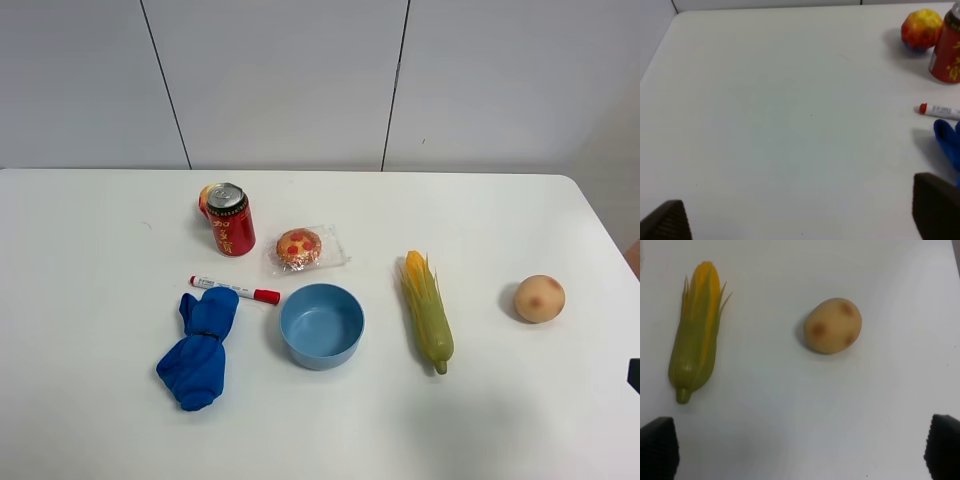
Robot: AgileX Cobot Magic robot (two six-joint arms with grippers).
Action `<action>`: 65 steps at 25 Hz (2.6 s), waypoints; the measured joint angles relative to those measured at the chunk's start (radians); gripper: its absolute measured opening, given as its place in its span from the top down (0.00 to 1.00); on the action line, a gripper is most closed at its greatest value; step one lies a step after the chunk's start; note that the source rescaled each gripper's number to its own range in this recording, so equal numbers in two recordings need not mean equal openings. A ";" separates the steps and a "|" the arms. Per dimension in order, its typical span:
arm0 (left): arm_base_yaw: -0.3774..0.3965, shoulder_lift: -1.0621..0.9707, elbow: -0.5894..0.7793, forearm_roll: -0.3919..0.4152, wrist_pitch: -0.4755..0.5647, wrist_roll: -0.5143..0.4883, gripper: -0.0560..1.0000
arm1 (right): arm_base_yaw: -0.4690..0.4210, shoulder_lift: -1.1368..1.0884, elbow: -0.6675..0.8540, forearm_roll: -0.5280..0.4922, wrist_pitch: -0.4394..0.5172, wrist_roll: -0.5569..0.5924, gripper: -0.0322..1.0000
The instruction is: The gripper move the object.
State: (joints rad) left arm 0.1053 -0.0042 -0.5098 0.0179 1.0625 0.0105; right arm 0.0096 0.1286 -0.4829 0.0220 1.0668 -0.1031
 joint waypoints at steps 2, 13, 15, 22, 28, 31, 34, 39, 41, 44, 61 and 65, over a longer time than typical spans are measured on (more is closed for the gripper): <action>0.000 0.000 0.000 0.000 0.000 0.000 0.00 | 0.000 0.000 0.000 0.000 0.000 0.000 0.00; 0.000 0.000 0.000 0.000 0.000 0.000 0.00 | 0.000 0.000 0.000 0.000 0.000 0.000 0.00; 0.000 0.000 0.000 0.000 0.000 0.000 0.00 | 0.000 0.000 0.000 0.000 0.000 0.000 0.00; 0.000 0.000 0.000 0.000 0.000 0.000 0.00 | 0.000 0.000 0.000 0.000 0.000 0.000 0.00; 0.000 0.000 0.000 0.000 0.000 0.000 0.00 | 0.000 0.000 0.000 0.000 0.000 0.000 0.00; 0.000 0.000 0.000 0.000 0.000 0.000 0.00 | 0.000 0.000 0.000 0.000 0.000 0.000 0.00; 0.000 0.000 0.000 0.000 0.000 0.000 0.00 | 0.000 0.000 0.000 0.000 0.000 0.000 0.00; 0.000 0.000 0.000 0.000 0.000 0.000 0.00 | 0.000 0.000 0.000 -0.001 0.000 0.000 0.00; 0.000 0.000 0.000 0.000 0.000 0.000 0.00 | 0.000 0.000 0.000 -0.001 0.000 0.000 0.00; 0.000 0.000 0.000 0.000 0.000 0.000 0.00 | 0.000 0.000 0.000 0.005 0.000 0.002 0.00; 0.000 0.000 0.000 0.000 0.000 0.000 0.00 | 0.000 -0.005 0.000 0.042 -0.001 0.023 0.00; 0.000 0.000 0.000 0.000 0.000 0.000 0.00 | 0.000 -0.078 -0.005 0.034 -0.008 0.025 0.00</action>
State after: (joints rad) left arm 0.1053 -0.0042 -0.5098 0.0179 1.0625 0.0105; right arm 0.0096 0.0506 -0.4883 0.0565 1.0584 -0.0779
